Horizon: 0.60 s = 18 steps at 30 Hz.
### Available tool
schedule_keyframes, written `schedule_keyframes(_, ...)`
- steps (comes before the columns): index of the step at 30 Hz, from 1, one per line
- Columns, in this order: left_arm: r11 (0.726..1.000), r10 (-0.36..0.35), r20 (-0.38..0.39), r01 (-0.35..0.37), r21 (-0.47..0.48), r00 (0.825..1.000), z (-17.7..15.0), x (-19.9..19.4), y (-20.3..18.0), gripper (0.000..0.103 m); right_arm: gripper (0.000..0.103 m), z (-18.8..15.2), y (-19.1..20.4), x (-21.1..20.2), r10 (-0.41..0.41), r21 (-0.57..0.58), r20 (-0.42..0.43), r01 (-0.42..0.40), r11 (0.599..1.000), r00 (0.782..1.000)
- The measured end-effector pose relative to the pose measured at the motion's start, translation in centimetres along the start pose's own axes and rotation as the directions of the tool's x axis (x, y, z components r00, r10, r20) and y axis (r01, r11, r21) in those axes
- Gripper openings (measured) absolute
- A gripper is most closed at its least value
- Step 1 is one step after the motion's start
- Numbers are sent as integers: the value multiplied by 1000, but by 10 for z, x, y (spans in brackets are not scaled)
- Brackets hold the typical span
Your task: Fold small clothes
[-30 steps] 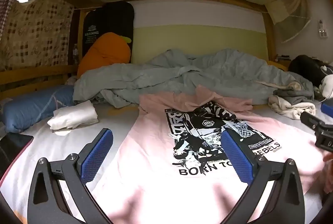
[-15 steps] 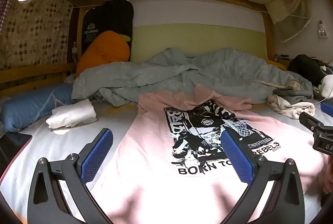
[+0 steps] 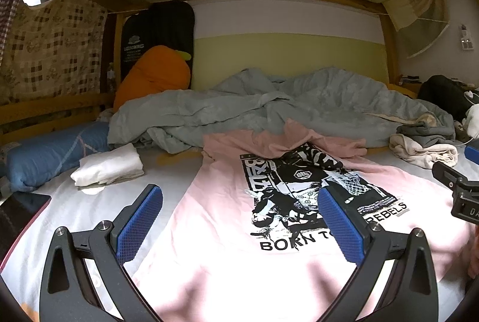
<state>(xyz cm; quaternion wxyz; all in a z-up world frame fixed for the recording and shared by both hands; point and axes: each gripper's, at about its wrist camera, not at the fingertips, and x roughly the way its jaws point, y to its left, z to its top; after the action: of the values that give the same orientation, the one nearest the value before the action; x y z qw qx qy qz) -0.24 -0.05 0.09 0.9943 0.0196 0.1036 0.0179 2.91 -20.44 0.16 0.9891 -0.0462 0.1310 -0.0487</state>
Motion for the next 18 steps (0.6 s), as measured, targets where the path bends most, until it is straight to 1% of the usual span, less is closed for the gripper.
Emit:
schedule_keyframes(2, 1000, 10, -2, -10, -4, 1000, 0, 0, 2, 103, 102, 0, 0, 0, 0, 7, 2, 0, 1000, 1000)
schedule_keyframes(8, 1000, 9, -2, -9, -6, 1000, 1, 0, 3, 103, 102, 0, 0, 4, 5, 26, -9, -5, 1000, 1000)
schedule_keyframes(14, 1000, 11, -1, -11, -7, 1000, 1, 0, 4, 103, 102, -1, -1, 2, -11, 25, -1, 11, 1000, 1000)
schedule_keyframes(16, 1000, 12, -1, -12, -8, 1000, 1, 0, 4, 103, 102, -2, -2, -1, -34, 29, 9, 34, 999, 999)
schedule_keyframes(18, 1000, 13, -1, -13, -9, 1000, 1, -1, 4, 103, 102, -3, -3, -7, -75, 40, 40, 73, 997, 996)
